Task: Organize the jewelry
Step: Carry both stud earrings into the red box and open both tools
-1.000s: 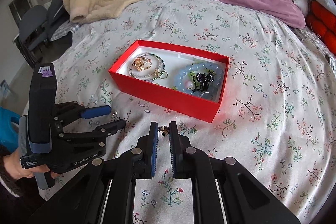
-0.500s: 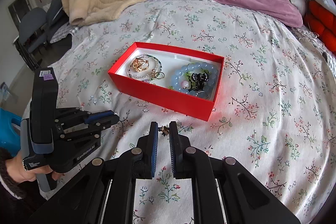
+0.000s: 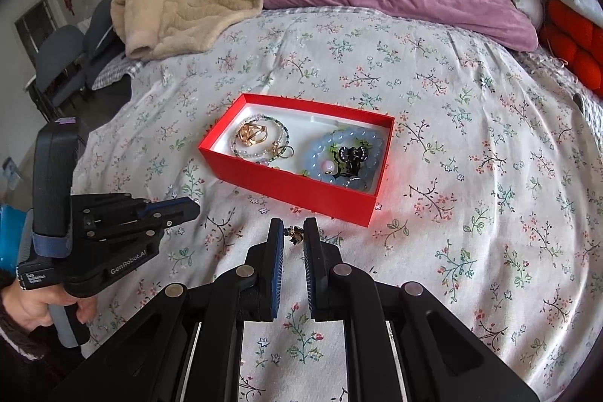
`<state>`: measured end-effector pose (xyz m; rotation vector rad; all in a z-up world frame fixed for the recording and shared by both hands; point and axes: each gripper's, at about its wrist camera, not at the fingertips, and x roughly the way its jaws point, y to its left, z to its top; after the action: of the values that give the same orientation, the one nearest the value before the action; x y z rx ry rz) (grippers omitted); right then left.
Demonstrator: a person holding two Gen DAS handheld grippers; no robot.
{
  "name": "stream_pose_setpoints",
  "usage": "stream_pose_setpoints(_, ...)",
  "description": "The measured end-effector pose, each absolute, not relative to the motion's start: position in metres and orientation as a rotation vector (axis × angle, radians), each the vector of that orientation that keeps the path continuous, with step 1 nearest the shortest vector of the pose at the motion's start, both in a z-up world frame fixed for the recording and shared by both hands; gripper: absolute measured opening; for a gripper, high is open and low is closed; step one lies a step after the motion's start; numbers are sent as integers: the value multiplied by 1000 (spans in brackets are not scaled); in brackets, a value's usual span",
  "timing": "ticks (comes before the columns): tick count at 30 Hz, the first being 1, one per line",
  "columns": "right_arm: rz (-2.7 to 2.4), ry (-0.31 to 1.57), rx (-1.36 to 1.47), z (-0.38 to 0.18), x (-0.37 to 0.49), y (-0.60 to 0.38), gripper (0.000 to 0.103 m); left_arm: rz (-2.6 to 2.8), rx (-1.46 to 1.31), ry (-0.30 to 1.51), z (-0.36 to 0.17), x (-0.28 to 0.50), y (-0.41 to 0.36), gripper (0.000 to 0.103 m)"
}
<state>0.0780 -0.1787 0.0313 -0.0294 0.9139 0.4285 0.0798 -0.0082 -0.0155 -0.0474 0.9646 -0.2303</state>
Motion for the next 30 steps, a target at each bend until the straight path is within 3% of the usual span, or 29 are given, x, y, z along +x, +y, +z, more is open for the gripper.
stream_pose_setpoints(11, 427, 875, 14, 42, 103, -173, 11, -256, -117, 869, 27, 102, -18, 0)
stream_pose_setpoints(28, 462, 954, 136, 16, 157, -172, 13, -260, -170, 895, 4, 146, -42, 1)
stream_pose_setpoints(30, 469, 962, 132, 15, 158, -171, 13, -262, -166, 897, 4, 146, -41, 5)
